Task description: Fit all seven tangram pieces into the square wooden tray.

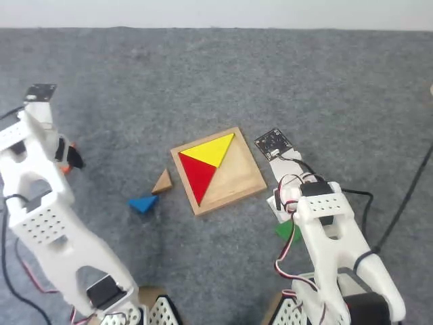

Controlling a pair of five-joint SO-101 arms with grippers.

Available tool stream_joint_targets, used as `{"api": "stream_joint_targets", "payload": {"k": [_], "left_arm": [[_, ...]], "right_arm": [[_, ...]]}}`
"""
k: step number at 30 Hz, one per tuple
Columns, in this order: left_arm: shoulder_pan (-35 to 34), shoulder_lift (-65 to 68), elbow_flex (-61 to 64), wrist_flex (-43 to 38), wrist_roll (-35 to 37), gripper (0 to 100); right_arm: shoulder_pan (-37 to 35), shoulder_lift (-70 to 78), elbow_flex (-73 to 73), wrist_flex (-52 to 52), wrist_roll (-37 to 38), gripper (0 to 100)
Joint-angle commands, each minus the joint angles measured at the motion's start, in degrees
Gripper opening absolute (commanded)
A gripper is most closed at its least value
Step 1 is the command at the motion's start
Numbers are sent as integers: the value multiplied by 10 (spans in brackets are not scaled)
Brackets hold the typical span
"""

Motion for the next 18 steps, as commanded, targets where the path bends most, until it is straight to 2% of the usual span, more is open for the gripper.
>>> {"api": "stream_joint_targets", "payload": {"k": [1,4,13,18], "left_arm": [[2,40,2,5,-7,144],[16,43,2,16,-26,115],[42,40,-1,21,-18,109],[63,40,-39,61,-2,109]], "right_arm": [[-3,-21,-4,-9,6,28],[-3,-21,-4,-9,6,28],[-3,-21,-4,-10,6,28],[-3,-21,-4,-10,6,28]]}}
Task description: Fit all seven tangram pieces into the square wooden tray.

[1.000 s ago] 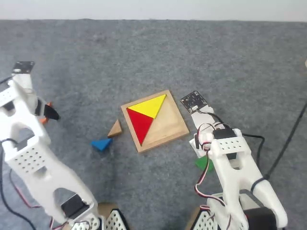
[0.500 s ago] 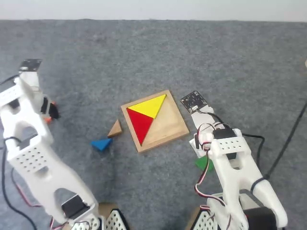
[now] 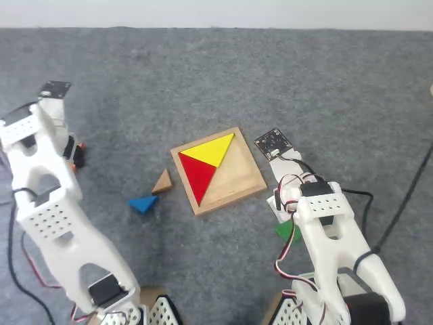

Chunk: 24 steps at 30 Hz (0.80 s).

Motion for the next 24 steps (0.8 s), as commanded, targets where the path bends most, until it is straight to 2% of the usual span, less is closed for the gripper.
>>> {"api": "stream_joint_targets", "payload": {"k": [1,15,24], "left_arm": [[25,30,-23,18,17,109],[109,30,-109,107,67,109],[166,30,-276,223,105,110]], "right_arm": [[-3,-21,-4,-10,6,28],[-4,-21,-4,-10,6,28],[-4,-21,-5,-10,6,28]]}}
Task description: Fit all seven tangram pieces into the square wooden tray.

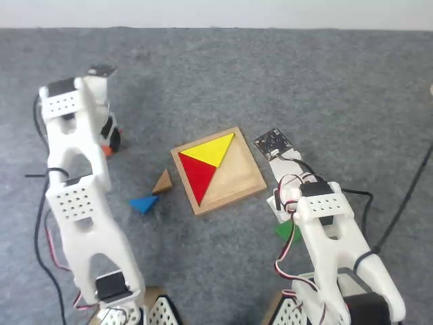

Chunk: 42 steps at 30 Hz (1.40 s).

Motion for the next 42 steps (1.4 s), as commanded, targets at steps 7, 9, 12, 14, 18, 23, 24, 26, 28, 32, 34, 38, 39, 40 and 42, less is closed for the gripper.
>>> {"api": "stream_joint_targets", "payload": {"k": [7,9,12,14,18,23,24,26,28,32,34,38,39,40,42], "left_arm": [[97,-14,-76,46,64,110],[122,-15,-69,46,88,110],[166,-47,-51,46,128,110],[200,-100,-21,46,149,111],[267,-236,68,46,184,111],[333,-336,189,-3,236,112],[343,-338,209,-19,254,112],[361,-333,238,-55,299,112],[380,-318,258,-84,335,111],[427,-278,277,-115,395,111],[442,-256,278,-133,416,111],[448,-215,278,-162,433,111],[447,-205,277,-166,441,111],[447,-196,276,-171,444,111],[447,-182,276,-174,446,111]], "right_arm": [[-4,-21,-5,-11,6,28],[-4,-21,-5,-11,6,28],[0,-21,-5,-11,5,28],[1,-21,-8,-11,4,28],[2,-21,-8,-11,4,28],[2,-23,-8,-10,4,28],[1,-22,-7,-10,4,28],[1,-22,-6,-10,4,28],[1,-22,-6,-10,4,28],[1,-22,-6,-10,5,28],[1,-22,-6,-10,5,28],[1,-22,-5,-10,5,28],[1,-22,-5,-10,5,28],[1,-22,-5,-10,5,28],[0,-22,-5,-10,5,28]]}}
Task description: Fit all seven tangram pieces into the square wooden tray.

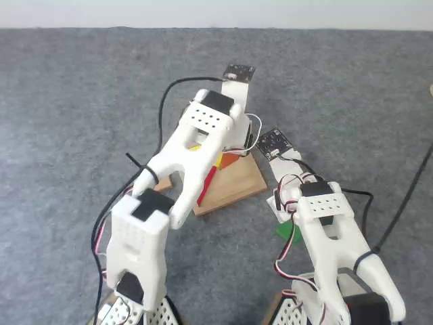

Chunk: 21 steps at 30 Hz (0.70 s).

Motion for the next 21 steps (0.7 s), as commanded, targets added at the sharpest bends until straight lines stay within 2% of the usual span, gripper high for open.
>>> {"api": "stream_joint_targets", "payload": {"k": [1,7,13,21], "left_arm": [[4,5,-4,-16,18,111],[3,25,-4,-40,25,120],[0,33,-5,-44,25,237],[-4,29,-22,-39,25,244]], "right_arm": [[0,-22,-5,-10,4,28],[-2,-22,-5,-10,4,28],[-3,-21,-5,-9,4,28],[-3,-21,-5,-7,4,28]]}}
